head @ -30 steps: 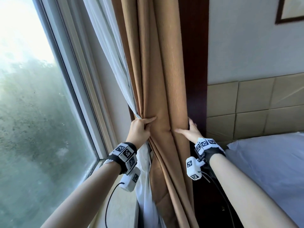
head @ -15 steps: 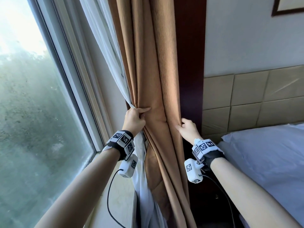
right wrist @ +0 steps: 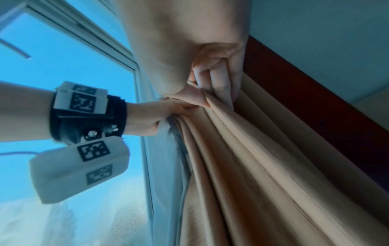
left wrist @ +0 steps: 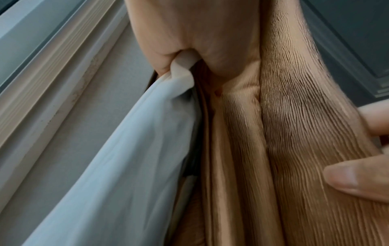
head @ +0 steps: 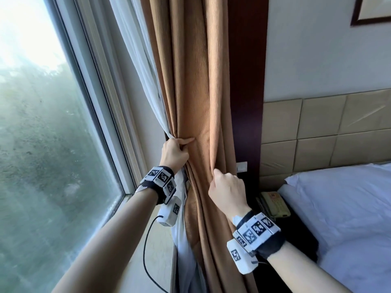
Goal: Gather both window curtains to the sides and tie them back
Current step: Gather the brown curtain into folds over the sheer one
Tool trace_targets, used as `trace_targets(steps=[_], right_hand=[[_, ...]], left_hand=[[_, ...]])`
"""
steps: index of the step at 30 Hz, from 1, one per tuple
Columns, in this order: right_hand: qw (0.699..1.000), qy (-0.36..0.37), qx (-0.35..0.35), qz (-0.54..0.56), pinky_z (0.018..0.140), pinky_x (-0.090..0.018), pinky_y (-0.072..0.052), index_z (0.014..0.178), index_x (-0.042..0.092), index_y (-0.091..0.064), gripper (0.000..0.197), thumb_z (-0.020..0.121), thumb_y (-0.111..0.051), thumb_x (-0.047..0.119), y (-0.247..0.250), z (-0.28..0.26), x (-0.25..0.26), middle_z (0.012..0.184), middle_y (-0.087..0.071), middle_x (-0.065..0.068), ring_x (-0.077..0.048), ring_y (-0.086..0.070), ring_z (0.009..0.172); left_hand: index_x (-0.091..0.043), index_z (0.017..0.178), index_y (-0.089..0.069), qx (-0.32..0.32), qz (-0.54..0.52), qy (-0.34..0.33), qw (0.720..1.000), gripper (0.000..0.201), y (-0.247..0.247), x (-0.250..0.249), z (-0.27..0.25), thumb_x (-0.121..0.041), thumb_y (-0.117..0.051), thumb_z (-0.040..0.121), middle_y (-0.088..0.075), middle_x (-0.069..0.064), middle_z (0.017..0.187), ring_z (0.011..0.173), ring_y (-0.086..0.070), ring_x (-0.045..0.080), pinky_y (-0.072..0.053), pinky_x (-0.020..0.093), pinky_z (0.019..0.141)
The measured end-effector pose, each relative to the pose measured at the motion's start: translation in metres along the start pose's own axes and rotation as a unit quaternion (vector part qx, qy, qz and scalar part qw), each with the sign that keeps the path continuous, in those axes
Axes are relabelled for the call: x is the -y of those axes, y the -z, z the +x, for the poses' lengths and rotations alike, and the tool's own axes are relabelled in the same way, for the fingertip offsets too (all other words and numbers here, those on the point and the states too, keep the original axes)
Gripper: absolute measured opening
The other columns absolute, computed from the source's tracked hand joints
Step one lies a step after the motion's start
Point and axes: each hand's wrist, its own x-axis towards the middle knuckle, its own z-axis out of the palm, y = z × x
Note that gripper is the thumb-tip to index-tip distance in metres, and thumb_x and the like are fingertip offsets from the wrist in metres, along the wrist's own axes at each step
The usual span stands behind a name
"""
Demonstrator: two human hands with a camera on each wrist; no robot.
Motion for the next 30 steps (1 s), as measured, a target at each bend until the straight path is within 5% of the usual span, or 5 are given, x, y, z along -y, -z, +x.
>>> trace_targets(steps=[5, 10, 15, 25, 30], right_hand=[[0.999, -0.018, 0.022, -0.018, 0.051, -0.030, -0.031, 0.070, 0.016, -0.042, 0.018, 0.077, -0.053, 0.003, 0.009, -0.004, 0.009, 0.066, -0.067, -0.011, -0.035, -0.067, 0.065], [0.990, -0.130, -0.020, 0.046, 0.060, -0.037, -0.044, 0.083, 0.005, -0.061, 0.012, 0.074, -0.052, 0.008, 0.030, 0.002, -0.052, 0.081, -0.066, -0.025, -0.045, -0.063, 0.079], [0.968, -0.234, -0.068, 0.067, 0.060, -0.038, -0.043, 0.063, 0.007, -0.043, 0.012, 0.071, -0.053, 0.003, 0.061, 0.005, -0.135, 0.070, -0.059, -0.026, -0.044, -0.056, 0.068], [0.999, -0.049, -0.019, 0.007, 0.060, -0.038, -0.047, 0.087, 0.005, -0.059, 0.009, 0.086, -0.051, 0.009, 0.007, 0.010, -0.060, 0.078, -0.067, -0.022, -0.042, -0.066, 0.075], [0.995, -0.020, 0.083, -0.059, 0.040, -0.027, -0.045, 0.081, 0.003, -0.068, 0.022, 0.060, -0.075, 0.004, -0.024, 0.013, -0.008, 0.051, -0.063, -0.010, -0.029, -0.064, 0.045]], left_hand=[[-0.028, 0.105, -0.075, 0.001, -0.004, 0.000, 1.000, 0.044, 0.003, -0.005, -0.004, -0.003, -0.048, 0.081, -0.056, -0.012, 0.053, 0.044, -0.043, 0.005, -0.039, 0.016, 0.060], [-0.027, 0.107, -0.074, 0.013, -0.003, -0.005, 1.000, 0.047, 0.014, 0.002, -0.003, 0.000, -0.047, 0.081, -0.073, 0.004, 0.099, 0.090, -0.064, 0.018, -0.053, 0.027, 0.088], [-0.025, 0.108, -0.074, -0.007, 0.004, 0.022, 1.000, 0.046, 0.024, 0.015, 0.002, 0.000, -0.047, 0.080, -0.073, 0.007, 0.103, 0.090, -0.064, 0.021, -0.052, 0.025, 0.089], [-0.029, 0.112, -0.072, 0.017, -0.009, -0.038, 0.999, 0.046, -0.008, -0.015, -0.006, -0.004, -0.048, 0.081, -0.074, 0.007, 0.097, 0.090, -0.065, 0.023, -0.052, 0.026, 0.088], [-0.024, 0.106, -0.074, 0.017, -0.027, -0.027, 0.999, 0.030, -0.008, -0.026, -0.014, -0.041, -0.056, 0.090, -0.075, -0.006, 0.085, 0.082, -0.066, 0.006, -0.051, 0.026, 0.085]])
